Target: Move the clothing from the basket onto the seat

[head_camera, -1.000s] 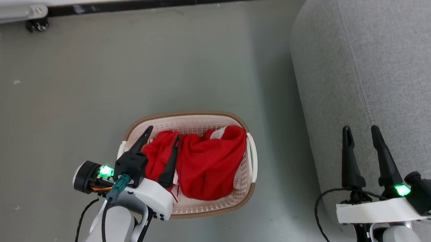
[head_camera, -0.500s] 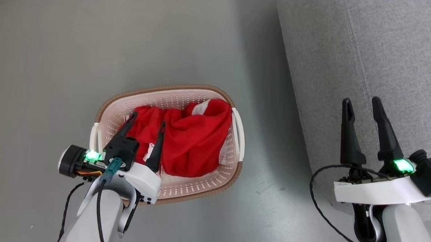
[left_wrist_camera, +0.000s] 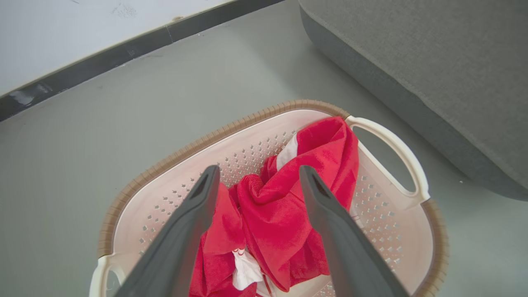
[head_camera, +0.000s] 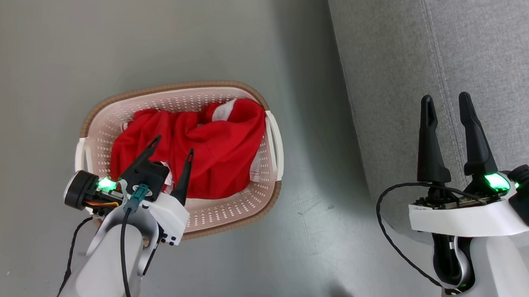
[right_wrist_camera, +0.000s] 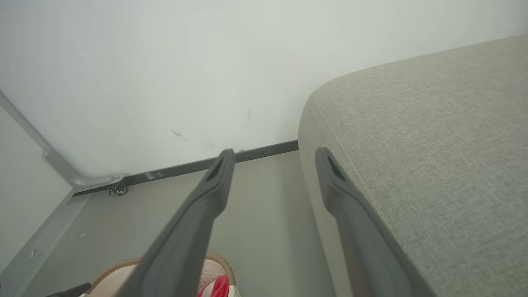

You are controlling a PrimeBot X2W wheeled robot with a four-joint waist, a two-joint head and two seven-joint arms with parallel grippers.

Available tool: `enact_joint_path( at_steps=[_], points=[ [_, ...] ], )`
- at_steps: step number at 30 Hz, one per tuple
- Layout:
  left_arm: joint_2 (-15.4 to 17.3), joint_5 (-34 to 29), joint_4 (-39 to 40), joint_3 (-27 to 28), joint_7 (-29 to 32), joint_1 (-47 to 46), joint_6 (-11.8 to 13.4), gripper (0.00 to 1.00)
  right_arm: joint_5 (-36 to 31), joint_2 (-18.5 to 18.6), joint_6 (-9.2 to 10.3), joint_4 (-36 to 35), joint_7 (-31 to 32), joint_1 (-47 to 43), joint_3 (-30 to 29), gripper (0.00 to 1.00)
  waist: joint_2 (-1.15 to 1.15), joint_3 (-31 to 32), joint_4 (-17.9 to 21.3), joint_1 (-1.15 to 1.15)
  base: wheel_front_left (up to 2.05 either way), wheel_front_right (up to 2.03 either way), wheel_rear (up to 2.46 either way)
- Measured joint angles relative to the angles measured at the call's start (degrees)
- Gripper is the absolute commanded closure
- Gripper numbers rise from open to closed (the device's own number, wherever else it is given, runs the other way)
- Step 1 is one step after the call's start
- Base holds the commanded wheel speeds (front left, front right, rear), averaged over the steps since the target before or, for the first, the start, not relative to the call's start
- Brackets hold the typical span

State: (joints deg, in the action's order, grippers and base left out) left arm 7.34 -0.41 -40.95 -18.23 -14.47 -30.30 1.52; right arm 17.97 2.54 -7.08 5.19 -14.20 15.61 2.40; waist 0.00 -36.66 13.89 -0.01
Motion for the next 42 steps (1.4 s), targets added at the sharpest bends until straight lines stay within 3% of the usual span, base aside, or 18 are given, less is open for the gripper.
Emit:
enact_joint_path(
  at_steps=[16, 36, 42],
  points=[
    [2.7, -1.6, -7.8, -0.3, 1.6, -5.7, 0.1, 0.0, 1.1, 0.0, 0.0, -1.2, 0.0, 1.1, 0.1, 0.0, 0.0, -4.7, 2.9, 0.0, 0.0, 0.0, 0.0],
    [3.4, -2.3, -15.0, 1.5, 5.9, -11.1, 6.2, 0.0, 1.8, 0.0, 0.0, -1.6, 0.0, 3.5, 1.1, 0.0, 0.0, -9.3, 4.2, 0.0, 0.0, 0.0, 0.0],
    [3.0, -2.3, -16.4, 1.6, 6.0, -11.5, 6.5, 0.0, 1.8, 0.0, 0.0, -1.6, 0.0, 4.6, 1.2, 0.0, 0.0, -9.6, 4.1, 0.01, 0.0, 0.0, 0.0]
  ],
)
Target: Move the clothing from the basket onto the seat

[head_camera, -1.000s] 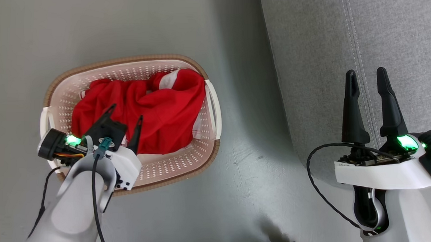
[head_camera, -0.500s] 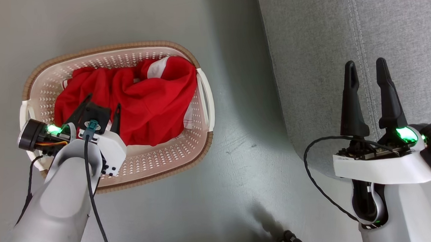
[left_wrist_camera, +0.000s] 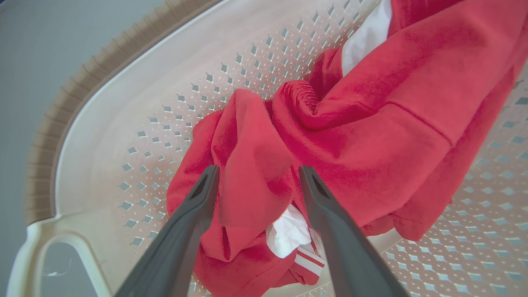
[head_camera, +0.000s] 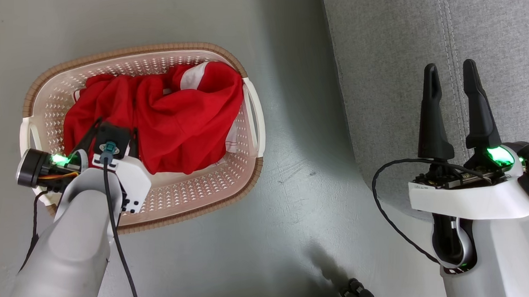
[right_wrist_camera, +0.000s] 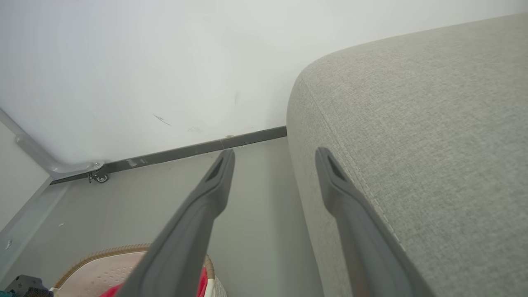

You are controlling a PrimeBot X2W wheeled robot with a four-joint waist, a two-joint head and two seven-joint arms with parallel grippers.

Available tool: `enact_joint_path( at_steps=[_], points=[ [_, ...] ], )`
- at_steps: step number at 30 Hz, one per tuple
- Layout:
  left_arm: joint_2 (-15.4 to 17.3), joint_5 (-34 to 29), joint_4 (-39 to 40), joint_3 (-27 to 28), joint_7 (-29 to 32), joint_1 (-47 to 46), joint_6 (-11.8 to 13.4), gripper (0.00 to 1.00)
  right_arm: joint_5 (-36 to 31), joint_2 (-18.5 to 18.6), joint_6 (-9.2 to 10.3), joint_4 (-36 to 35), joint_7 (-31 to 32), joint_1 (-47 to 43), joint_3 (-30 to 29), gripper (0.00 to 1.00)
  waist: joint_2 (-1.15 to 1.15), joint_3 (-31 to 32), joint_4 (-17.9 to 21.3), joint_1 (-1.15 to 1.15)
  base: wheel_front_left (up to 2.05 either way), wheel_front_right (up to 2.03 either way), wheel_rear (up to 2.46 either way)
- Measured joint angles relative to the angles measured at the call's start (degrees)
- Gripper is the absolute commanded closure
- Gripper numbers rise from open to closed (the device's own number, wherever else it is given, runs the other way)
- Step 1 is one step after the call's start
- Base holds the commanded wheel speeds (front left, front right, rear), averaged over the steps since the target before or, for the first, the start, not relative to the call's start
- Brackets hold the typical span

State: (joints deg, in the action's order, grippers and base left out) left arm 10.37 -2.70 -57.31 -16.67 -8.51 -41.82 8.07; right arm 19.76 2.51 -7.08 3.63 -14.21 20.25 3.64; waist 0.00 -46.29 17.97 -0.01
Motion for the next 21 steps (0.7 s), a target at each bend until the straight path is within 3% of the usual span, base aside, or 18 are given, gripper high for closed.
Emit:
enact_joint_path(
  at_steps=[1, 2, 4, 6, 8, 9, 21],
  points=[
    [-0.1, 0.0, -0.1, 0.0, 0.0, -0.2, 0.0, 0.01, 0.0, 0.0, 0.0, 0.0, 0.0, 0.1, 0.0, 0.0, 0.0, 0.0, 0.0, 0.0, 0.0, 0.0, 0.0],
    [-0.2, 0.0, -0.3, 0.0, 0.0, -0.4, 0.0, 0.11, 0.1, 0.0, 0.0, 0.0, 0.0, 0.0, 0.1, 0.0, 0.0, 0.0, 0.0, 0.0, 0.0, 0.0, 0.0],
    [-0.4, 0.0, -0.5, 0.0, 0.0, -0.9, 0.0, 0.46, 0.6, 0.0, 0.0, 0.0, 0.0, 0.0, 0.1, 0.0, 0.0, 0.0, 0.0, 0.0, 0.0, 0.0, 0.0],
    [-0.5, 0.0, -0.8, 0.0, -0.1, -1.1, 0.0, 0.61, 0.6, 0.0, 0.0, 0.0, 0.0, 0.0, 0.1, 0.0, 0.0, 0.0, 0.1, 0.0, 0.0, 0.0, 0.0],
    [-0.5, 0.0, -1.2, 0.0, -0.1, -1.2, 0.0, 0.96, 0.6, 0.0, 0.0, 0.1, 0.0, 0.0, 0.1, 0.0, 0.0, 0.0, 0.1, 0.0, 0.0, 0.0, 0.0],
    [-0.6, 0.0, -1.5, -0.1, -0.1, -1.3, 0.0, 1.0, 0.6, 0.0, 0.0, 0.1, 0.0, 0.0, 0.1, 0.0, 0.0, 0.0, 0.1, 0.0, 0.0, 0.0, 0.0],
    [-0.9, 0.0, -2.8, -0.7, -2.0, -1.8, -0.1, 1.0, 1.2, 0.0, 0.0, 0.4, 0.0, 0.7, -0.1, 0.0, 0.0, 0.7, 0.0, 0.0, 0.0, 0.0, 0.0]
  ],
)
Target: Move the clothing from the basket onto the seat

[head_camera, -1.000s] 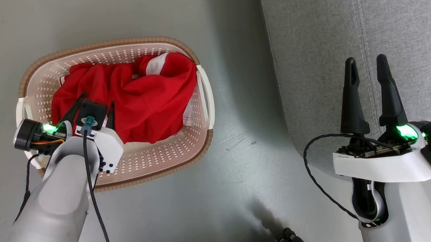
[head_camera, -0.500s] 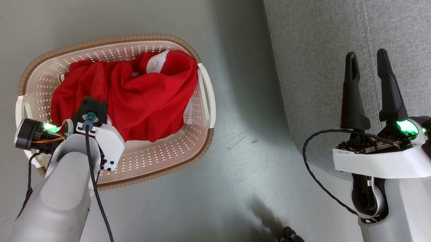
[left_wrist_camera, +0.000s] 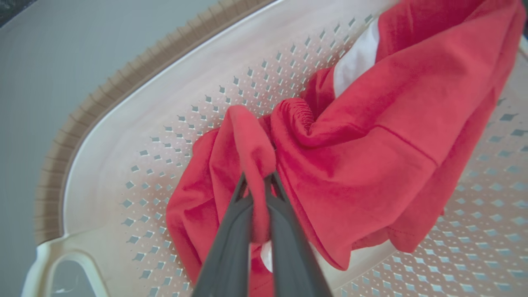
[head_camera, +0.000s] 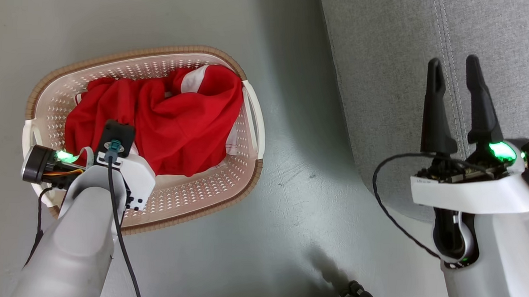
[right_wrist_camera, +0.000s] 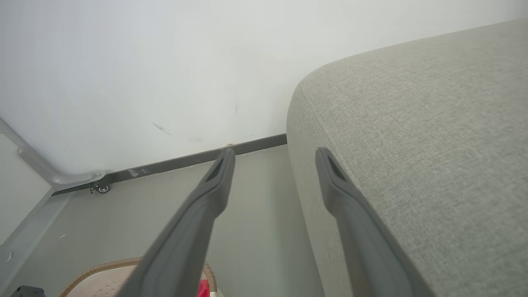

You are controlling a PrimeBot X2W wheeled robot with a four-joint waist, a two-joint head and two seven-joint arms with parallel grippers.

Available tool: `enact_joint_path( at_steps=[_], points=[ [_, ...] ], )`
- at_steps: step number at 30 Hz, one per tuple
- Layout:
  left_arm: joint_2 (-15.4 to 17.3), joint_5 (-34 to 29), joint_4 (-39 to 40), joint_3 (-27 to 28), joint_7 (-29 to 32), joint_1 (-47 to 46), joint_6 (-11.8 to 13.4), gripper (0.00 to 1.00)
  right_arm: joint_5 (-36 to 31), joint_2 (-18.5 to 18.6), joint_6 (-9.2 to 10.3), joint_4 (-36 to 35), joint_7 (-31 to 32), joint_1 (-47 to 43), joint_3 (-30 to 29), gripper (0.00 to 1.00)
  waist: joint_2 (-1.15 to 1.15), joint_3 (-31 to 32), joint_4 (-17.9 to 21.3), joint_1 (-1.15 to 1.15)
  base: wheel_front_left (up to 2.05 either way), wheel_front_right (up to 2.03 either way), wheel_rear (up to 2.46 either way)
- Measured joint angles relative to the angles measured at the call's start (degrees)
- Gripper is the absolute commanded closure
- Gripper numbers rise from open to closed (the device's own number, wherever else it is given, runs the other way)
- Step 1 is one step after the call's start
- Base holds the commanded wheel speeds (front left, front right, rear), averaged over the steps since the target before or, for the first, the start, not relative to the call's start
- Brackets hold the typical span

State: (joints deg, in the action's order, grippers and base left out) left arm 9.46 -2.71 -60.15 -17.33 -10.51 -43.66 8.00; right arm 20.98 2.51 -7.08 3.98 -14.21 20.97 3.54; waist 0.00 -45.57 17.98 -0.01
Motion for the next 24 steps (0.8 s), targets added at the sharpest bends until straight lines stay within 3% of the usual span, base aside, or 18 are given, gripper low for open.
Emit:
enact_joint_path(
  at_steps=[24],
  points=[
    [-0.6, 1.0, 4.8, 0.4, -3.6, 1.5, 0.5, 1.0, -0.4, 0.0, 0.0, 2.5, -0.1, 2.6, -0.6, 0.0, 0.0, 5.5, -2.8, 0.0, 0.0, 0.0, 0.0]
  ],
)
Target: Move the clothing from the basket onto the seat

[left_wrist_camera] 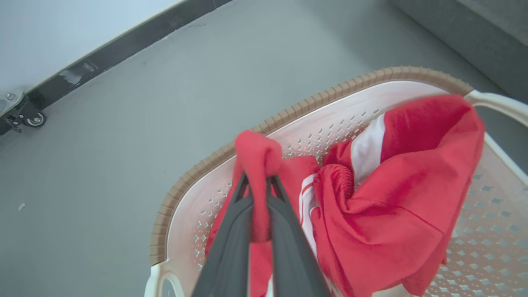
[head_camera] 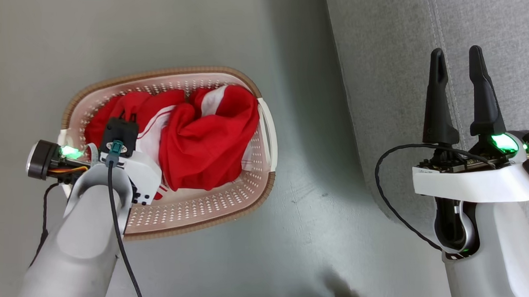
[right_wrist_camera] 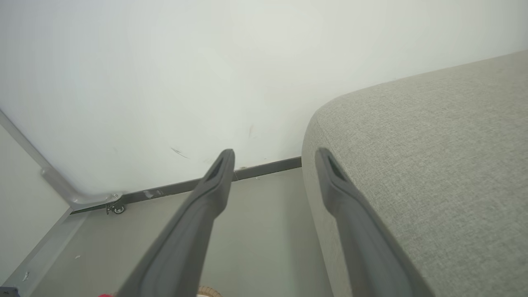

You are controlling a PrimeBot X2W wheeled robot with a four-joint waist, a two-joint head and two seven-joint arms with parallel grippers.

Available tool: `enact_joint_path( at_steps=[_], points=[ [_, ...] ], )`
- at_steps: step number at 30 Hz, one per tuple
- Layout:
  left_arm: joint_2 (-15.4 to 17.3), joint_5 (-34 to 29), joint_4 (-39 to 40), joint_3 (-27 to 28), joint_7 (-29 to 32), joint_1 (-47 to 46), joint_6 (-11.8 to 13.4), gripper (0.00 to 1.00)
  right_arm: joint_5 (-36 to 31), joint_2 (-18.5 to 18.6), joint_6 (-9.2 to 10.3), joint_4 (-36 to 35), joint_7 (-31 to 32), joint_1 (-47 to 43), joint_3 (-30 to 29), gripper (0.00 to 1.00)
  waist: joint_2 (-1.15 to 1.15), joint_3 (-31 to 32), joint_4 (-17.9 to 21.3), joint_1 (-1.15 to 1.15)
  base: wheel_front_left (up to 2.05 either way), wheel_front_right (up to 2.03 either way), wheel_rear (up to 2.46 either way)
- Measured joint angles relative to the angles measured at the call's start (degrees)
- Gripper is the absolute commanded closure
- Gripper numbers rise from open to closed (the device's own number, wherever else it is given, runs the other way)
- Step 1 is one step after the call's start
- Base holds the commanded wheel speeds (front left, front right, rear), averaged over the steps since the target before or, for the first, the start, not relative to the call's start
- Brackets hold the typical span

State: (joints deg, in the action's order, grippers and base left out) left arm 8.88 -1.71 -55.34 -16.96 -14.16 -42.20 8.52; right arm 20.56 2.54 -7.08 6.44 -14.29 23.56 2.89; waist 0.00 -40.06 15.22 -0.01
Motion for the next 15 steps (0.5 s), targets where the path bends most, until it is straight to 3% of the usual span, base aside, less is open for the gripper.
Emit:
enact_joint_path(
  at_steps=[15],
  points=[
    [-1.6, 1.0, 13.5, -0.9, -0.1, 4.5, -0.5, 1.0, -3.1, 0.1, 0.0, 2.2, 0.0, -0.1, -0.7, 0.0, 0.0, 5.2, -2.6, 0.0, 0.0, 0.0, 0.0]
  ],
)
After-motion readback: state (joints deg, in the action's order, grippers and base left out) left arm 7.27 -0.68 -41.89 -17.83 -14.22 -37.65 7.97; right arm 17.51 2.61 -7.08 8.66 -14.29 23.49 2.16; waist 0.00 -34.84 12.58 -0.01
